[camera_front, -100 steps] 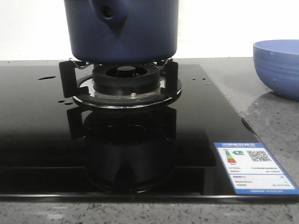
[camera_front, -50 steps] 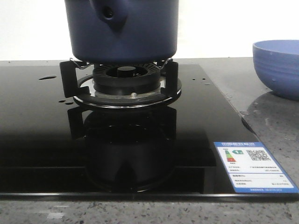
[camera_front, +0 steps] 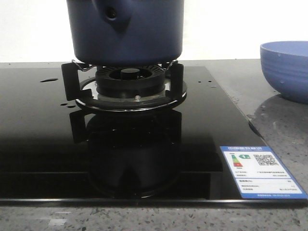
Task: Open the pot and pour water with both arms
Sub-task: 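Grasp the blue lid knob with the left gripper and lift the lid, then grasp the rim of the light blue bowl with the right gripper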
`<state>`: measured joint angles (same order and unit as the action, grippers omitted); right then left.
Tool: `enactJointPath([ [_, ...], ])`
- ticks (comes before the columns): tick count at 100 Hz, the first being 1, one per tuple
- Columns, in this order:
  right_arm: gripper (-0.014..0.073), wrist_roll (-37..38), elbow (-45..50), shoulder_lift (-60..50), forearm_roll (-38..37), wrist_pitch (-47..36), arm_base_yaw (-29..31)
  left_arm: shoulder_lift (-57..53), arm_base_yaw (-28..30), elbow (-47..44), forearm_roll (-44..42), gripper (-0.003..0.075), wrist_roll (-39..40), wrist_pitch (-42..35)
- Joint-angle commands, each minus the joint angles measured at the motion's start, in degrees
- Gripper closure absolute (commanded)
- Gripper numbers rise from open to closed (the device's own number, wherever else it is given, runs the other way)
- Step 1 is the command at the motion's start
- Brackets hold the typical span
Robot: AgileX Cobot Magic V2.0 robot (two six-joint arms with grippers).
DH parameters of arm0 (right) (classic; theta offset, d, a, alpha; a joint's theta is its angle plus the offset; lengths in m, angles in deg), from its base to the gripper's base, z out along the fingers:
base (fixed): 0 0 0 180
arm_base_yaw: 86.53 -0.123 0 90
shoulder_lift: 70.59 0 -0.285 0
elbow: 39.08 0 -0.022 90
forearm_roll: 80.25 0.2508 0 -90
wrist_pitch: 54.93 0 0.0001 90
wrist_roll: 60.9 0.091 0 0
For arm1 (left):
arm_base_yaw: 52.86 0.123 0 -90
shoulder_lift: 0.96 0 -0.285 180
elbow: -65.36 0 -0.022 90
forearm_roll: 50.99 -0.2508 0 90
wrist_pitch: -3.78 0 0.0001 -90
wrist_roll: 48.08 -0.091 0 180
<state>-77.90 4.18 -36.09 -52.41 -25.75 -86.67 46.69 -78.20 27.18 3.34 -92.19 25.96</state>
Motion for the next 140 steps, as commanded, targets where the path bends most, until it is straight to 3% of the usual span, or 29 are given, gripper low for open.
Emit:
enactJointPath([
  [1, 0.0076, -0.59, -1.99, 0.77, 0.39, -4.0, -0.12, 4.84, -2.41, 3.54, 3.3, 0.0311, -4.06, -5.36],
  [17, 0.0076, -0.59, -1.99, 0.77, 0.39, -4.0, -0.12, 14.26, -4.57, 8.67, 3.3, 0.0293, -6.65, -9.27],
  [36, 0.0076, -0.59, -1.99, 0.77, 0.39, -4.0, -0.12, 24.17, -4.57, 16.1, 3.3, 0.0174, -8.53, -9.37],
  [71, 0.0076, -0.59, -1.99, 0.77, 0.39, -4.0, -0.12, 36.25, -4.57, 27.55, 3.44, 0.0172, -8.68, -6.59],
  [104, 0.0076, -0.59, -1.99, 0.77, 0.39, -4.09, -0.12, 42.82, -4.57, 32.76, 3.33, 0.0173, -8.68, -6.5],
  [115, 0.0076, -0.59, -1.99, 0.77, 0.39, -4.09, -0.12, 43.26, -4.57, 32.87, 3.33, 0.0194, -9.4, -6.5],
  [140, 0.0076, -0.59, -1.99, 0.77, 0.39, -4.09, -0.12, 43.26, -4.57, 32.87, 3.33, 0.0358, -9.76, -6.5],
])
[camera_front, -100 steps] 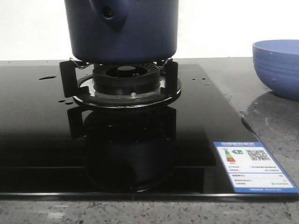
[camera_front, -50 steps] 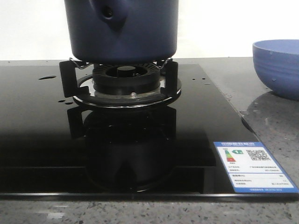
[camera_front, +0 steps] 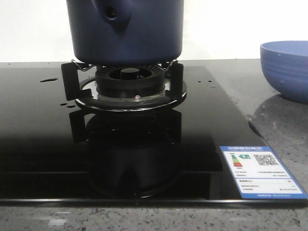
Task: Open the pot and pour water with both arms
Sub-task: 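Grasp the rim of the light blue bowl with the right gripper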
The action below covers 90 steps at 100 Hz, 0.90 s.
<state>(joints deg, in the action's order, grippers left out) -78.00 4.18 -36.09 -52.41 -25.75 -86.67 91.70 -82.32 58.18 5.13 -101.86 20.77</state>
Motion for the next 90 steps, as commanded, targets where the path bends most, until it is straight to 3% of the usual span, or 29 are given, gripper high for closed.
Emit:
enactJointPath([
  [1, 0.0076, -0.49, -1.99, 0.77, 0.39, -4.09, -0.12, -1.74, -0.46, 1.86, 1.54, 0.036, -0.09, -1.31],
  [37, 0.0076, -0.49, -2.87, 2.62, 0.39, -1.61, -0.12, -5.21, 0.77, 1.86, 1.01, 0.0364, -0.09, -1.71],
  [66, 0.0076, -0.14, -17.2, 18.45, -0.11, 8.78, -0.12, -11.12, 7.42, 1.86, 1.01, 0.0363, -0.09, -0.79],
  [78, 0.0076, 2.33, -25.27, 26.41, -4.54, 12.74, 0.61, -13.29, 10.74, 1.86, 1.01, 0.0363, -0.09, 0.28],
  [90, 0.0076, 7.32, -32.85, 34.43, -13.49, 18.4, 2.46, -14.74, 13.71, 1.86, 1.01, 0.0363, -0.09, 2.2],
])
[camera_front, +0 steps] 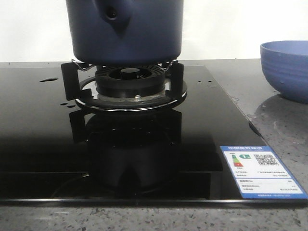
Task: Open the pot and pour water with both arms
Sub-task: 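Grasp the rim of the light blue bowl with the right gripper, then lift the bowl with the right gripper toward the pot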
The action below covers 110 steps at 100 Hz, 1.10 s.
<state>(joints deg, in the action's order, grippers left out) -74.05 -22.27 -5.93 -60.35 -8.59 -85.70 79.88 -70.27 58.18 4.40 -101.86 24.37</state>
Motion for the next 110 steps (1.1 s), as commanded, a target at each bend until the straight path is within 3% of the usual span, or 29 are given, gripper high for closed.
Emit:
enactJointPath([
  [1, 0.0076, 3.95, -6.82, 5.2, -6.03, 1.65, 1.78, -3.12, 1.98, 1.86, 1.73, 0.0363, -0.09, -1.37],
  [19, 0.0076, 6.03, -13.56, 15.95, -9.58, 10.69, 6.3, -3.7, 4.46, 1.86, 1.73, 0.0363, -0.09, 0.3],
  [46, 0.0083, 6.08, -13.72, 25.12, -10.04, 13.17, 9.37, -3.7, 5.22, 1.86, 1.73, 0.0363, -0.09, 0.98],
  [56, 0.0184, 6.08, -13.72, 26.9, -10.17, 13.07, 9.37, -3.7, 5.22, 1.86, 1.73, 0.0363, -0.09, 0.98],
  [75, 0.0506, 6.08, -13.72, 28.37, -10.3, 12.95, 9.37, -3.7, 5.22, 1.86, 1.47, 0.0363, -0.09, 0.38],
  [87, 0.0659, 5.97, -13.72, 28.37, -10.53, 12.95, 9.37, -3.7, 5.22, 1.86, 0.85, 0.0363, -0.09, -0.02],
  [110, 0.0656, 5.97, -14.15, 28.37, -10.53, 14.39, 9.37, -3.7, 7.07, 1.86, 0.73, 0.0363, -0.09, -0.15],
])
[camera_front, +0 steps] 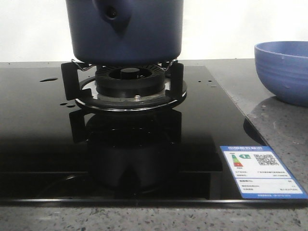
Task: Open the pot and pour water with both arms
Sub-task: 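Lift the bowl with the right gripper toward the pot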
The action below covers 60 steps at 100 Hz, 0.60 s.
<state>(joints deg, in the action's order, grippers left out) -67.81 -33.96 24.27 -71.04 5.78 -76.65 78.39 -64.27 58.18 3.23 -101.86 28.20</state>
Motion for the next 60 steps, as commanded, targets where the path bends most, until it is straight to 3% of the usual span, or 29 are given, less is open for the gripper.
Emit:
enactJointPath([
  [1, 0.0655, -0.28, -2.6, -1.83, 0.16, 0.03, 0.32, -2.21, 1.29, 1.86, 1.9, 0.0363, -0.09, -3.98],
  [24, 0.0648, -0.28, -6.56, -1.94, 2.54, 3.14, -0.16, -2.21, 5.8, 1.86, 1.9, 0.0363, -0.09, -3.15],
  [60, 0.0648, 1.32, -24.72, -1.83, 5.18, 9.72, -6.92, -2.21, 8.88, 1.86, 2.03, 0.0363, -0.09, -1.83],
])
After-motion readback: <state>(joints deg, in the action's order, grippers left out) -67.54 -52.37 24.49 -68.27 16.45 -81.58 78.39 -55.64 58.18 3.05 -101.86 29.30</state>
